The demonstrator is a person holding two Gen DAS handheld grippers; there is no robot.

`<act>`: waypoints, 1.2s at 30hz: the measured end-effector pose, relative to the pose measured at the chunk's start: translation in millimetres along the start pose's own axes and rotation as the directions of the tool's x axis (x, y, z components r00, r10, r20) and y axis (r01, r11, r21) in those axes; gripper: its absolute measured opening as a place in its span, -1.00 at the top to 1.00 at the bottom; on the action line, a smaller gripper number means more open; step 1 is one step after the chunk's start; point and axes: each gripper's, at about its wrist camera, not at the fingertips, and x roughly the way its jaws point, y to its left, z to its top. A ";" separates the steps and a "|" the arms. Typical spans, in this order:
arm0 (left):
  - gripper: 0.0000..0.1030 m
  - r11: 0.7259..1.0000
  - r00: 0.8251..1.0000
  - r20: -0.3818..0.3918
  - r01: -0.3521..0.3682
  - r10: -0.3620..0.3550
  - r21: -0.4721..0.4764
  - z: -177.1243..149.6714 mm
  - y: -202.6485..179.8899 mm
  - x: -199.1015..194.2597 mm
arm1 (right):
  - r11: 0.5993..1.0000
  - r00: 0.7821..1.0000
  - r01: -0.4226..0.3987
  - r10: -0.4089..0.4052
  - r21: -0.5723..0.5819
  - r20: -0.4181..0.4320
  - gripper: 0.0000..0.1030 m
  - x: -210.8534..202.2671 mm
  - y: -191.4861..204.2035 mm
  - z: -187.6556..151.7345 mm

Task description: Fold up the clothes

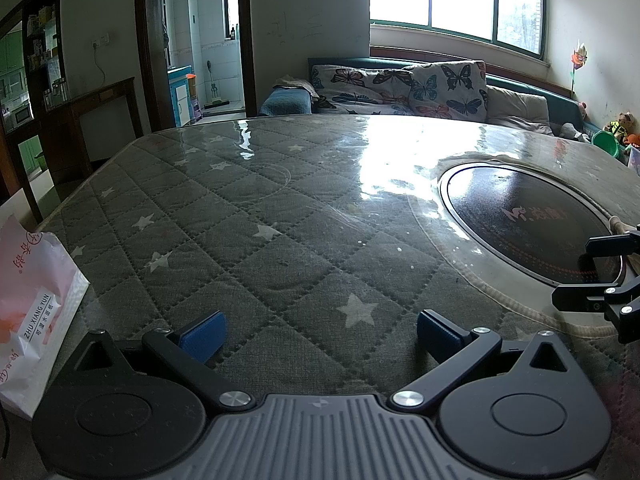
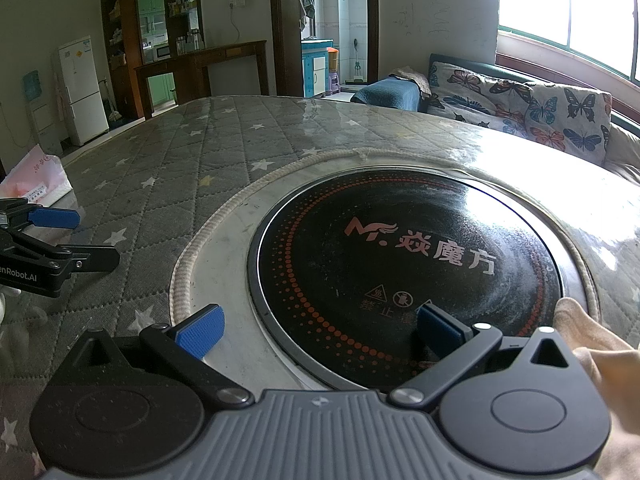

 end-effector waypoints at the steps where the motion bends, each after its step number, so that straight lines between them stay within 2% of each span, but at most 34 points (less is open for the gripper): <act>1: -1.00 1.000 1.000 0.000 0.000 0.000 0.000 0.0 0.0 0.0 | 1.000 1.000 0.000 0.000 0.000 0.000 -1.00 0.0 0.0 0.0; 36: -1.00 1.000 1.000 0.000 0.000 0.000 0.000 -0.1 -0.1 -0.2 | 1.000 1.000 0.000 0.000 0.000 0.000 -1.00 0.2 0.1 -0.1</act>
